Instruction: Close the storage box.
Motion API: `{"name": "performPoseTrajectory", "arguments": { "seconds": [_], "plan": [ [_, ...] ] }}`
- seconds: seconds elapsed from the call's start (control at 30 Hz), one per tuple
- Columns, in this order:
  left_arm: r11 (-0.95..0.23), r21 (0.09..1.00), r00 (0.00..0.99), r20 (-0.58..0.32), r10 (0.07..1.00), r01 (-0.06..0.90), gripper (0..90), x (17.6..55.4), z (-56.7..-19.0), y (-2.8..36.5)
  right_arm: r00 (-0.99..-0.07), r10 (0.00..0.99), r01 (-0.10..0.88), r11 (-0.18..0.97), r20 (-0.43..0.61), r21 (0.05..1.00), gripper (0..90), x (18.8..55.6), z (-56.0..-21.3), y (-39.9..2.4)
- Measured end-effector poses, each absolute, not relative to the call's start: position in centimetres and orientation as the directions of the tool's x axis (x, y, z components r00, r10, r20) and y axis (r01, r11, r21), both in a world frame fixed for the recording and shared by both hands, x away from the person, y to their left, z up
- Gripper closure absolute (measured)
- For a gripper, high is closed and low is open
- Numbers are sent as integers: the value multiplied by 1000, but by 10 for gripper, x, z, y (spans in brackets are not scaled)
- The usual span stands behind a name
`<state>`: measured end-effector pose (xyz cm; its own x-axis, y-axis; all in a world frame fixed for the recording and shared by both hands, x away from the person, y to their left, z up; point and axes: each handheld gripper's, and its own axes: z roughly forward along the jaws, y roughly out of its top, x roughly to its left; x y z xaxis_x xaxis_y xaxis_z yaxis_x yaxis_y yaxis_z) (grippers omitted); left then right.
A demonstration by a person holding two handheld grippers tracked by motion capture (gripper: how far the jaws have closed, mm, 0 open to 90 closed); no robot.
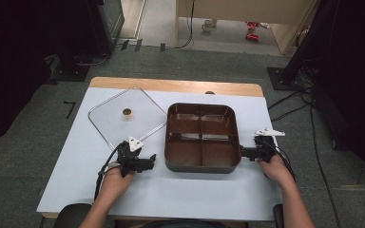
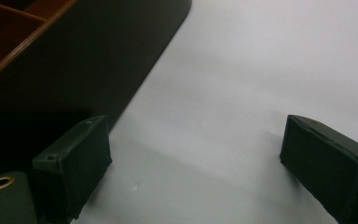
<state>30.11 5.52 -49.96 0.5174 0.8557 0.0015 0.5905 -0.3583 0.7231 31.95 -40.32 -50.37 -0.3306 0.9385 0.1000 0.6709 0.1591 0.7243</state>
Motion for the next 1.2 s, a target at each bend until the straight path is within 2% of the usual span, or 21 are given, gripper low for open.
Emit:
{"name": "performPoseTrajectory", "arguments": {
  "seconds": [1.2],
  "plan": [
    [-357, 724, 517, -1, 856, 591, 115, 301, -500, 55, -331, 938, 671, 158, 103, 724, 79, 319, -504, -403]
  ]
}}
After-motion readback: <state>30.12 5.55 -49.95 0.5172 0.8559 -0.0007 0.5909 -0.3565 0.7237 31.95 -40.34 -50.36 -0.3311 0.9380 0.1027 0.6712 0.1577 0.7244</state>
